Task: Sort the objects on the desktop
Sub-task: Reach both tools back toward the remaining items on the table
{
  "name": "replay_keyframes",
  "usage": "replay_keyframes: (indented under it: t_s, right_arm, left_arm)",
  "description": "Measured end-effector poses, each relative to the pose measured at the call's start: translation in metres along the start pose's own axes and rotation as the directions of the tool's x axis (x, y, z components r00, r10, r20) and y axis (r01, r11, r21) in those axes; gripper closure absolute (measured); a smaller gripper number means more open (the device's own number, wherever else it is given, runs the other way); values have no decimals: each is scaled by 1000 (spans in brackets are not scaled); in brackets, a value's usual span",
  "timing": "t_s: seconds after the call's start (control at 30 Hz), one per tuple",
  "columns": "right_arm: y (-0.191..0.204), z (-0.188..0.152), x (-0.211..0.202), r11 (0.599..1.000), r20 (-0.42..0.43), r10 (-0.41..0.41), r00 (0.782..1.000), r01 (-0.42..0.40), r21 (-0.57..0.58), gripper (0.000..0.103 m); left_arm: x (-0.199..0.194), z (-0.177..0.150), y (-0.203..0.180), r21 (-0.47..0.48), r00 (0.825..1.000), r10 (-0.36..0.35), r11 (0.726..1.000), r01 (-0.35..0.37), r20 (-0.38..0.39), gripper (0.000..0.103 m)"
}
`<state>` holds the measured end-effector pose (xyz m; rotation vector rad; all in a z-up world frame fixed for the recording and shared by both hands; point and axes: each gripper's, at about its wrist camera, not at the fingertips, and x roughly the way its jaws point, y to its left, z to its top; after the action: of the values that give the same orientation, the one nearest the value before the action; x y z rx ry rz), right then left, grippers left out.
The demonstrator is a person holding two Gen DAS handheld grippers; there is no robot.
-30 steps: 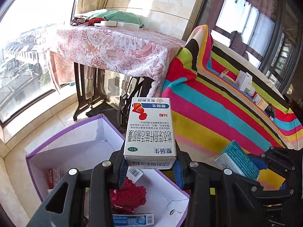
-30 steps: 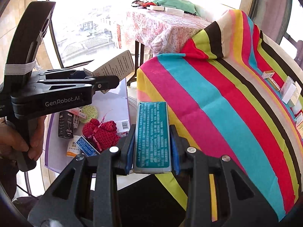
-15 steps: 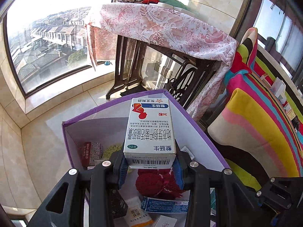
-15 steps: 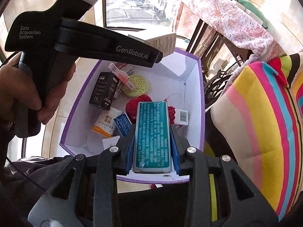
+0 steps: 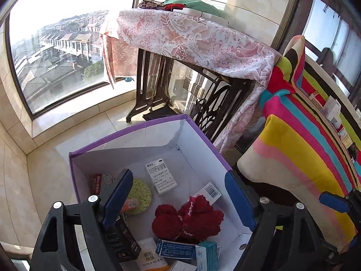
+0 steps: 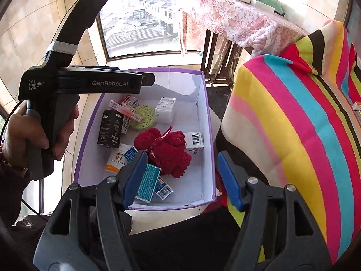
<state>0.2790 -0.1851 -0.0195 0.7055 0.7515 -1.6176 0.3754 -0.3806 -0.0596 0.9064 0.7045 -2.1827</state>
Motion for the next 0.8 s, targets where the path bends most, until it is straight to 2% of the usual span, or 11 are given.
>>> replay_keyframes:
  t_s: [0.1, 0.2, 0.3, 0.33, 0.37, 0.47, 0.53, 0.63, 0.7, 0.8]
  right_arm:
    - [-53, -9, -40, 987, 69, -140, 988, 133, 88, 32]
    - [-117, -34, -79, 945, 96, -277, 956, 253, 208, 18]
    - [-191, -66, -102, 876, 42, -385, 922, 351, 331, 14]
    - [-218, -77, -105, 848, 4, -407, 913, 376, 373, 14]
    - [-243, -87, -108, 819, -32, -421, 907, 395, 417, 14]
    - [-319, -114, -114, 736, -80, -433, 898, 404, 543, 14]
    - [-365, -130, -116, 658, -125, -459, 880, 431, 617, 14]
    - [-426, -147, -117, 556, -153, -455, 877, 414, 721, 14]
    - [-455, -156, -116, 518, -142, -447, 883, 386, 763, 14]
    - [-492, -157, -102, 481, -136, -398, 907, 332, 811, 14]
  left_arm:
    - [-4, 14, -56, 111, 996, -91, 989, 92, -19, 19]
    - [-12, 29, -128, 258, 982, -190, 948, 188, -19, 18]
    - [-8, 48, -211, 422, 969, -248, 875, 235, -26, 17]
    - [-3, 56, -242, 486, 965, -261, 840, 241, -27, 16]
    - [6, 63, -271, 543, 965, -262, 806, 235, -28, 15]
    - [47, 87, -351, 659, 975, -223, 731, 177, -14, 15]
    - [82, 105, -392, 671, 979, -196, 720, 180, -52, 15]
    - [129, 127, -431, 643, 975, -192, 733, 221, -115, 15]
    - [151, 135, -448, 633, 977, -177, 745, 211, -118, 15]
    - [178, 143, -470, 638, 980, -156, 743, 199, -124, 15]
